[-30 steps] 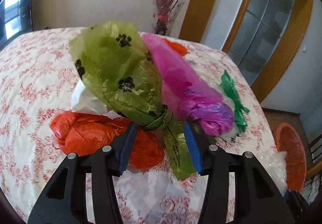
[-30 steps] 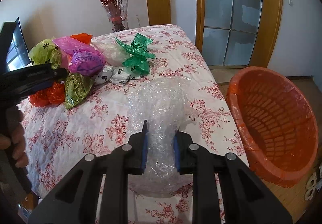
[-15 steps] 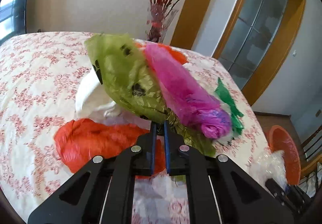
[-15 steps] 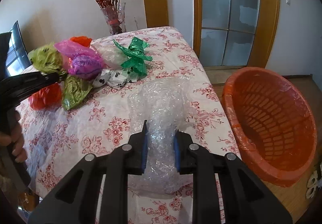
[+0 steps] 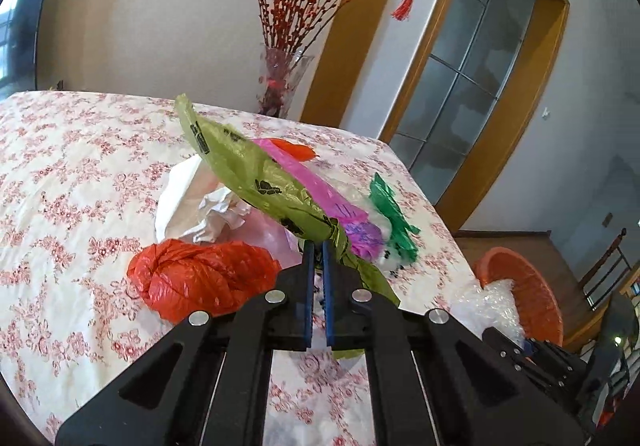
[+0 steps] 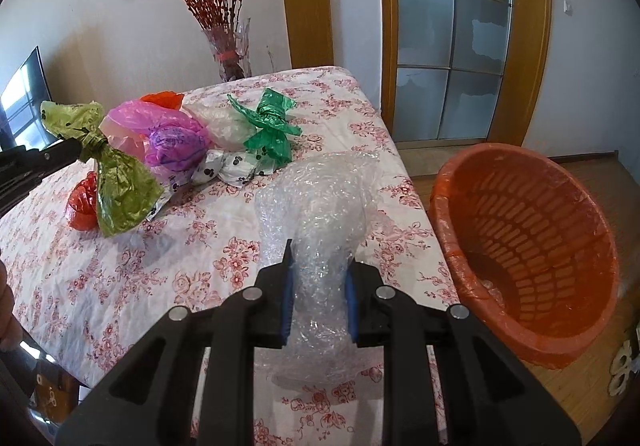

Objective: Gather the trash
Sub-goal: 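Grasp the green bag with the left gripper while the right holds the bubble wrap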

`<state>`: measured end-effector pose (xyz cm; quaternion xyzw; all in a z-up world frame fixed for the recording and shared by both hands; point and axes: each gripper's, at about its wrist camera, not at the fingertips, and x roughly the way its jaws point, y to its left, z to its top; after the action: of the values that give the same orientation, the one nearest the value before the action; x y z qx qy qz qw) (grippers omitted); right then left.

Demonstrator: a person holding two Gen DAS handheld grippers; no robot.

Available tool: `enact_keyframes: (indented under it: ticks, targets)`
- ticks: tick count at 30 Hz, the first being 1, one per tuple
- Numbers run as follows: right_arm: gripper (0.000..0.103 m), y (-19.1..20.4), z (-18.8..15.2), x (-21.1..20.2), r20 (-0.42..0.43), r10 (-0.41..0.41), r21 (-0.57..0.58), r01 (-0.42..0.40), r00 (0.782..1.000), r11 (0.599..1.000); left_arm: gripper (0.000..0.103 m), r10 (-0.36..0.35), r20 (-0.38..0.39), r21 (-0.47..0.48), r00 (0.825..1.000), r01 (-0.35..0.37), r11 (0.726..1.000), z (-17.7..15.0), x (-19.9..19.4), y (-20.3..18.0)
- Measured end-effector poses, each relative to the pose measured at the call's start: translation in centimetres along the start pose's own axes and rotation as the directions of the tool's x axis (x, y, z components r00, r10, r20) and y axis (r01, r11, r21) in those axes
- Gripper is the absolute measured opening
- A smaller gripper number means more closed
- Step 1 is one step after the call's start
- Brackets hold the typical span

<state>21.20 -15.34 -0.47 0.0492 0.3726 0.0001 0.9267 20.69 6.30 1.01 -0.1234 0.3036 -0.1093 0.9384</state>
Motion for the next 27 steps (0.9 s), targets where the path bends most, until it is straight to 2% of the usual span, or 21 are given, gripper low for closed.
enact_keyframes:
  ticks: [9, 14, 20, 27]
  targets:
    - [0.022, -0.9, 0.4, -1.4, 0.03, -0.019, 0.016, 0.018, 0.999, 1.0, 0.003, -0.068, 0.0, 0.05, 0.998, 0.068, 0.996, -0.6, -1.0, -2.4]
    - [0.022, -2.7, 1.0, -2.9, 0.067, -0.061, 0.055, 0.057, 0.996, 0.997, 0.003, -0.119, -0.004, 0.098, 0.993, 0.119, 0.988, -0.9, -1.1, -4.7]
    - [0.022, -5.7, 1.8, -5.3, 0.126, -0.129, 0.119, 0.115, 0.984, 0.986, 0.003, -0.2, -0.03, 0.148, 0.979, 0.202, 0.968, -1.5, -0.4, -8.4]
    - [0.022, -9.9, 2.1, -6.9, 0.16, -0.218, 0.221, 0.18, 0.963, 0.959, 0.003, -0.296, -0.064, 0.196, 0.953, 0.303, 0.933, -1.6, 1.7, -13.5]
